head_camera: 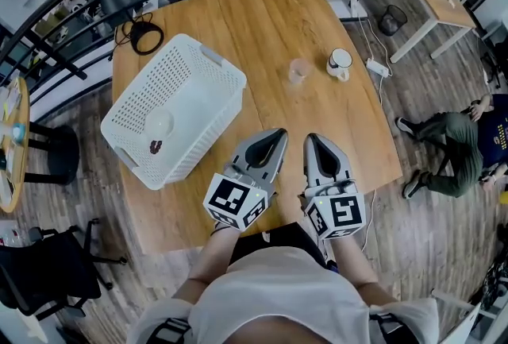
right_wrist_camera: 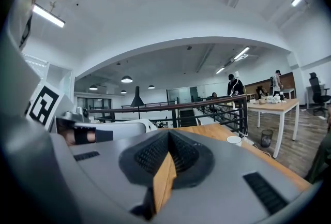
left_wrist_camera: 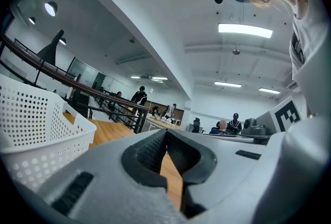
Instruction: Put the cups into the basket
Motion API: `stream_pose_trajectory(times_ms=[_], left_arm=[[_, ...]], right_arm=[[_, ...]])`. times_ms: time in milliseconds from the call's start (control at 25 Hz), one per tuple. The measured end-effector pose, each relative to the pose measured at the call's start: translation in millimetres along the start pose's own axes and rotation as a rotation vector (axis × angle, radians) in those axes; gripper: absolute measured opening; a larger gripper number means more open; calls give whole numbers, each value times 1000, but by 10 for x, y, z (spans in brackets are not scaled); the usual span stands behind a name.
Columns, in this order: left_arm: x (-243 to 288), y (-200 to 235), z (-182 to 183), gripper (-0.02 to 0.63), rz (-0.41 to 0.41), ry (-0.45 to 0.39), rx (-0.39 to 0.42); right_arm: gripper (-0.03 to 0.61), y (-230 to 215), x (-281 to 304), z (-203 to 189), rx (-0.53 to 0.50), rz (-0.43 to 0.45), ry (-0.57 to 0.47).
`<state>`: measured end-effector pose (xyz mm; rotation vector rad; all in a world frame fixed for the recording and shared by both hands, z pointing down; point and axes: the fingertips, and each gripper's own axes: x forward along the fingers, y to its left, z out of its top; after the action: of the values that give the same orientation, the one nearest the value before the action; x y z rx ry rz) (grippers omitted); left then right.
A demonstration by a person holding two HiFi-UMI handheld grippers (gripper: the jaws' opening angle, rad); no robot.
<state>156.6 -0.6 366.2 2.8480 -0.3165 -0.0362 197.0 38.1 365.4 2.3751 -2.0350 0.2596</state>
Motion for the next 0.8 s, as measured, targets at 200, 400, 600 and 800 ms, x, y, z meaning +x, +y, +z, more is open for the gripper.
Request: stream_pose_trajectory(times_ms=[200,400,600,800], left_arm=[[51,-17,-42,9,-6,16,-1],[205,7,-169,9,17,40,-2],[453,77,-289,9,51,56,-7],[713,216,-366,9,94,58,-14]], right_arm=[[13,-115,51,-2,-5,9,6],[116,-271,206,-88,10,70,56],[244,-527,436,-166,41,118,104],[335,-845,747,-262,81,118,144]])
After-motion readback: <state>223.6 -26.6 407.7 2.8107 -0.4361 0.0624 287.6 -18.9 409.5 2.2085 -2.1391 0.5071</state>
